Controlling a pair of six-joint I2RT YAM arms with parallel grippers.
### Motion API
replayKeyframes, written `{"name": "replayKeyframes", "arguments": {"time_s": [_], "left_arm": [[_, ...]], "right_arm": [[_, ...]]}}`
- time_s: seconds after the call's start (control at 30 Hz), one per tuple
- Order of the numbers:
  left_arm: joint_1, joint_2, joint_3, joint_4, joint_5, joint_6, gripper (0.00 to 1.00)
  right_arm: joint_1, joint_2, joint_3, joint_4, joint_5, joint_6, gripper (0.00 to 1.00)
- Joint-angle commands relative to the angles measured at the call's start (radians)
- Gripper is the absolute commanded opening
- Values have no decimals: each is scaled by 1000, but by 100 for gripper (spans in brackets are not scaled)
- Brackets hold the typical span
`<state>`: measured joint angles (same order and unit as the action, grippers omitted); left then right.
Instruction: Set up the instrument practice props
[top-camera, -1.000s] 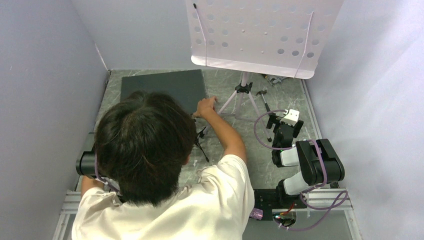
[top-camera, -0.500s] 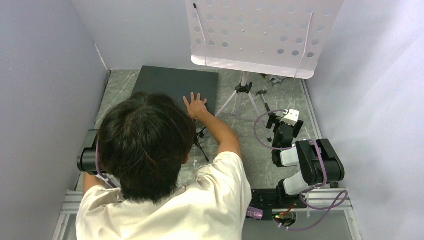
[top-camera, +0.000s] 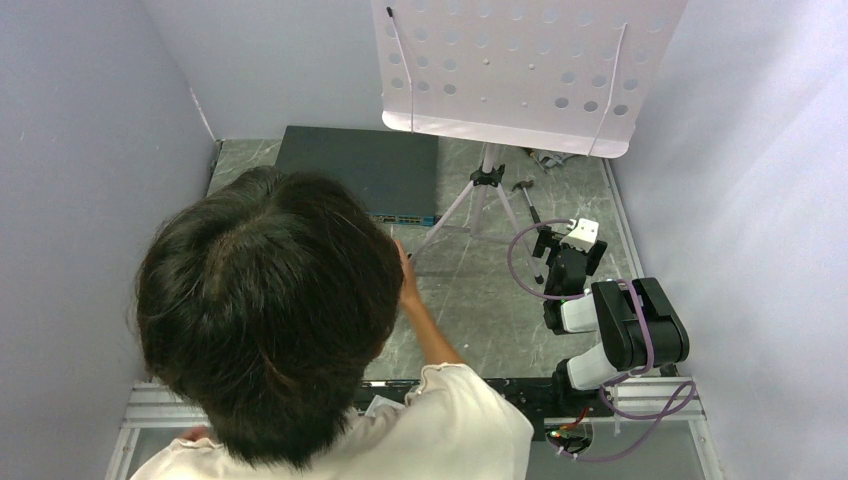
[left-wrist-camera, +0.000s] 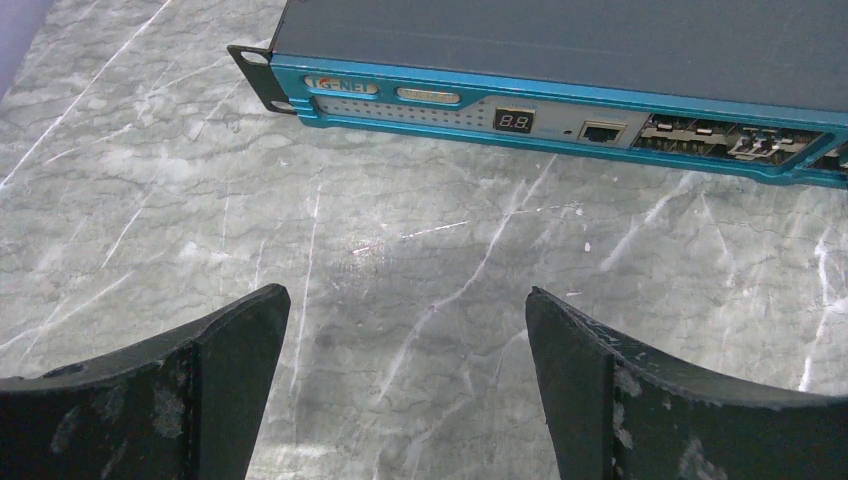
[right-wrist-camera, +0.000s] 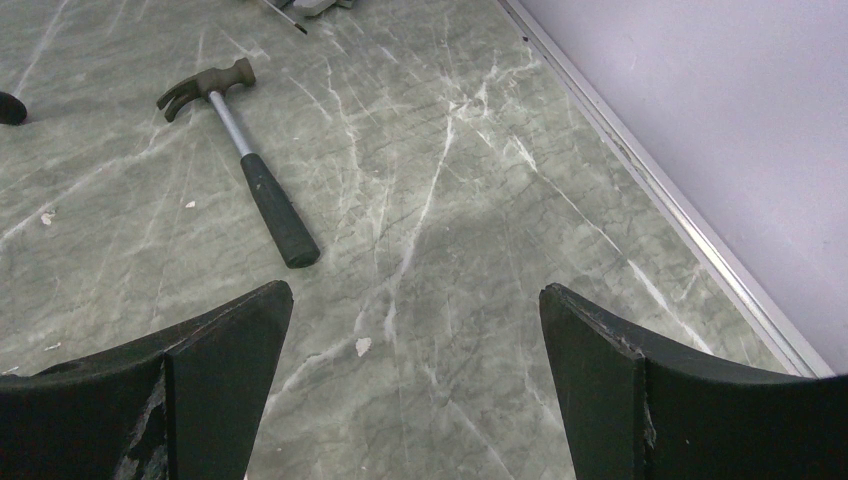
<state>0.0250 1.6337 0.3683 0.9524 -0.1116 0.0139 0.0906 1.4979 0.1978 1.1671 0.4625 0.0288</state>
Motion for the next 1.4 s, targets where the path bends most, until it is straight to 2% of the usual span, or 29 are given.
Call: {"name": "replayKeyframes", "arguments": {"time_s": [0.0, 1.37], "left_arm": [[8, -2, 21, 11, -5, -9, 94], [14, -2, 22, 6, 7, -43, 94]], "right_arm": [[3, -4, 23, 35, -12, 9, 100], [3, -4, 22, 35, -13, 9, 100]]}}
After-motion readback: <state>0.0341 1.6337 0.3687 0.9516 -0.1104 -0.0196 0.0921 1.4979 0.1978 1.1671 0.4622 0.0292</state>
